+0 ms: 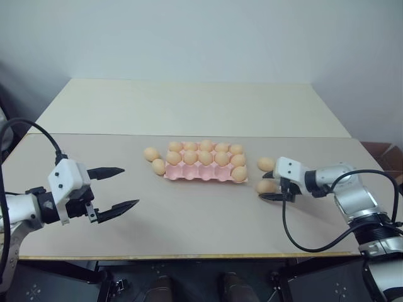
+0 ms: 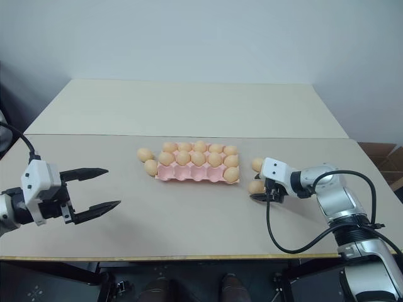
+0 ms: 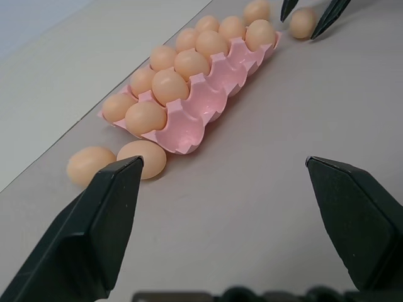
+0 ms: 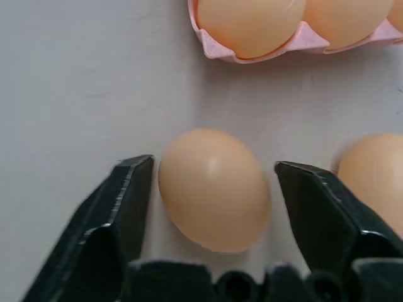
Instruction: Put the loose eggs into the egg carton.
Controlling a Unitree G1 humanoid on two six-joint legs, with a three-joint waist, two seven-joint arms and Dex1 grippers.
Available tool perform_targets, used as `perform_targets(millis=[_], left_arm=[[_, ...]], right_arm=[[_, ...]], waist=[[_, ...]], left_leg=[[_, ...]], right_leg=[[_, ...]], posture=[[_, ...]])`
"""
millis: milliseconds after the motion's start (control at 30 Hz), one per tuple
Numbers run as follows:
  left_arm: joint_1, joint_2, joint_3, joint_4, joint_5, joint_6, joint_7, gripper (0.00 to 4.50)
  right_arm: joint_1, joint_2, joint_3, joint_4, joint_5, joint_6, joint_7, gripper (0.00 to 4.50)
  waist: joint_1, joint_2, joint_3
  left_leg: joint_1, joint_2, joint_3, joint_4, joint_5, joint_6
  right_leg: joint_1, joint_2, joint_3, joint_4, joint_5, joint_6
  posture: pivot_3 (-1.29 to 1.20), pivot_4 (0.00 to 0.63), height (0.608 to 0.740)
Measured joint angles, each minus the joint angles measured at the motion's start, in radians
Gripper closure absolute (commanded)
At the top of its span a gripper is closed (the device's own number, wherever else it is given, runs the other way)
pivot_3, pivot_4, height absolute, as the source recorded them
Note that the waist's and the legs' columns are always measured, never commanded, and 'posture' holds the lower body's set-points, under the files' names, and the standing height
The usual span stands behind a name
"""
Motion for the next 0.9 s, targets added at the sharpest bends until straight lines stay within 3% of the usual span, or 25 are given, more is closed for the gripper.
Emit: perform_targets(millis=[33, 267, 433, 633, 900], left_arm=[[0.001, 0.0, 0.0, 0.0, 0.0, 0.0, 0.003, 0.0], [0.008, 0.005, 0.001, -0.002, 0.001, 0.0, 0.01, 0.0], [0.012, 0.016, 0.004, -0.001, 0.001, 0.0, 0.011, 0.0], [0.011, 0.019, 0.004, 0.001, 0.002, 0.0, 0.012, 0.0], [0.016, 0.019, 0.004, 0.001, 0.004, 0.0, 0.016, 0.0]], right_arm=[[-0.001, 0.0, 0.0, 0.0, -0.006, 0.0, -0.001, 2.25], [0.015, -0.007, -0.001, -0.021, -0.021, -0.014, -0.003, 2.25], [0.013, -0.005, -0.033, -0.147, 0.033, 0.022, 0.0, 2.25], [-0.106, 0.085, -0.031, -0.251, 0.055, 0.112, -0.04, 2.25], [-0.163, 0.235, 0.078, -0.165, -0.019, 0.125, -0.121, 2.25]], waist=[[0.0, 0.0, 0.0], [0.0, 0.0, 0.0], [-0.004, 0.0, 0.0], [-0.004, 0.0, 0.0], [0.002, 0.0, 0.0]], left_leg=[[0.0, 0.0, 0.0, 0.0, 0.0, 0.0], [0.0, 0.0, 0.0, 0.0, 0.0, 0.0], [0.0, 0.001, 0.0, 0.0, 0.0, 0.0], [0.0, 0.001, 0.0, 0.0, 0.0, 0.0], [-0.001, 0.001, 0.0, 0.0, 0.0, 0.0]], right_leg=[[0.0, 0.0, 0.0, 0.0, 0.0, 0.0], [0.0, 0.0, 0.0, 0.0, 0.0, 0.0], [0.0, 0.001, 0.0, 0.0, 0.0, 0.001], [0.0, 0.001, 0.0, 0.001, 0.0, -0.001], [-0.001, 0.001, 0.0, 0.0, 0.003, -0.005]], posture=[[0.0, 0.15, 0.74], [0.0, 0.15, 0.74], [0.0, 0.15, 0.74], [0.0, 0.15, 0.74], [0.0, 0.15, 0.74]])
